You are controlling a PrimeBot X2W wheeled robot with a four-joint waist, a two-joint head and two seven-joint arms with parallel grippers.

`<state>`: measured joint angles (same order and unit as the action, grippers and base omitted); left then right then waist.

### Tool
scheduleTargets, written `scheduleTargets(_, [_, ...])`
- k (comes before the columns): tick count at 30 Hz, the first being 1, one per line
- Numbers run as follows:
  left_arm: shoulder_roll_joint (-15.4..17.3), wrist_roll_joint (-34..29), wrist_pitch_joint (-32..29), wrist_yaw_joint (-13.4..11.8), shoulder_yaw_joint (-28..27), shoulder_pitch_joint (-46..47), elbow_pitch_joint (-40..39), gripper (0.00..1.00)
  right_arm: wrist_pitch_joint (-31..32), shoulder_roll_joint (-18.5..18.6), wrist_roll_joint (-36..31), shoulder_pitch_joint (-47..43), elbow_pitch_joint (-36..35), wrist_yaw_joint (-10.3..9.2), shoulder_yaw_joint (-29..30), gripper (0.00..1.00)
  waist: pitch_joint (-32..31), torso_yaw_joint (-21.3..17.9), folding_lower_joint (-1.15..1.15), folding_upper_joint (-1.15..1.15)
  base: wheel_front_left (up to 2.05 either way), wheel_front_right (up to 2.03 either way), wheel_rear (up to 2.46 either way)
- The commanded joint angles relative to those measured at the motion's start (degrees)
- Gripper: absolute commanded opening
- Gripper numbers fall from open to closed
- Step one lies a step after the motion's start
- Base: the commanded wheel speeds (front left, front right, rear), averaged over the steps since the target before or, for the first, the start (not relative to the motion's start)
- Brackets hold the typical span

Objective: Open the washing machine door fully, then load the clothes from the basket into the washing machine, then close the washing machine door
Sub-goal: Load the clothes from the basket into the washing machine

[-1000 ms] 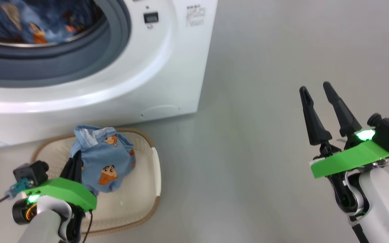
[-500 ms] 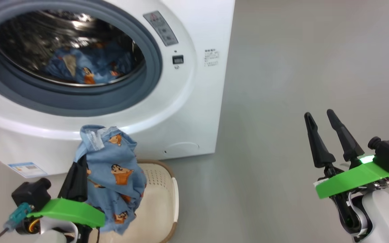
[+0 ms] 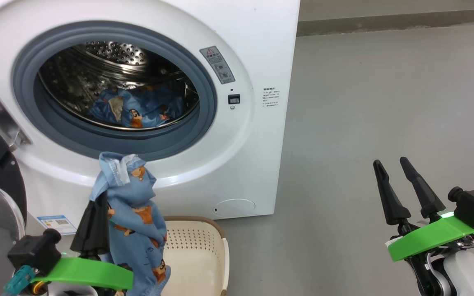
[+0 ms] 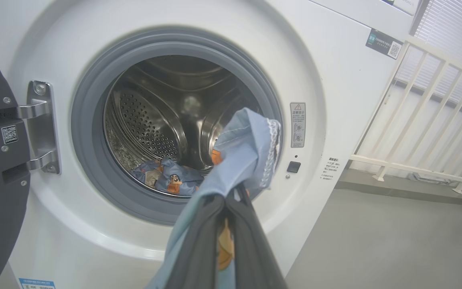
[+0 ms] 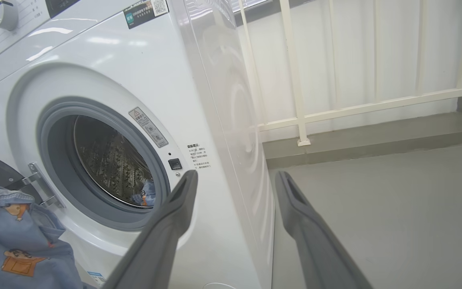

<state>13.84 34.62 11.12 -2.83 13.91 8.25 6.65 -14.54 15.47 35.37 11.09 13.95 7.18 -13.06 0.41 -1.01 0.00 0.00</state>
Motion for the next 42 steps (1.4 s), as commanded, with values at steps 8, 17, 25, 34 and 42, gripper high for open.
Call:
scheduleTargets(8, [2.0, 0.3, -0.2, -1.2, -2.8, 1.4, -3.2, 0.0, -0.5, 1.2, 0.2, 0.8, -1.2, 0.31, -1.9, 1.0, 0.0, -0.5, 0.0, 0.0, 0.0, 0.0, 0.0])
scheduleTargets(17, [2.7, 0.0, -0.2, -1.1, -3.1, 6.0, -1.0, 0.0, -0.5, 1.7, 0.4, 2.1, -1.6, 0.31, -2.4, 1.0, 2.6, -1.4, 0.0, 0.0, 0.0, 0.0, 0.0])
scheduleTargets(25, [3.4, -1.5, 1.0, -0.2, -3.7, 17.4, 4.6, 0.0, -0.5, 2.3, 0.2, 4.1, -2.6, 0.31, -2.3, 1.0, 8.5, -2.9, 0.0, 0.0, 0.0, 0.0, 0.0])
scheduleTargets(34, [3.7, -1.1, 2.4, 2.2, -5.1, 31.1, 19.3, 0.0, -0.5, 2.8, 0.0, 7.3, -4.2, 0.31, -2.5, 1.0, 17.8, -5.9, 0.0, 0.0, 0.0, 0.0, 0.0])
scheduleTargets(42, [4.7, -1.8, 3.3, 4.3, -5.8, 46.6, 36.3, 0.0, -0.5, 3.2, -0.2, 9.6, -5.8, 0.31, -2.2, 1.0, 27.5, -8.9, 0.0, 0.0, 0.0, 0.0, 0.0])
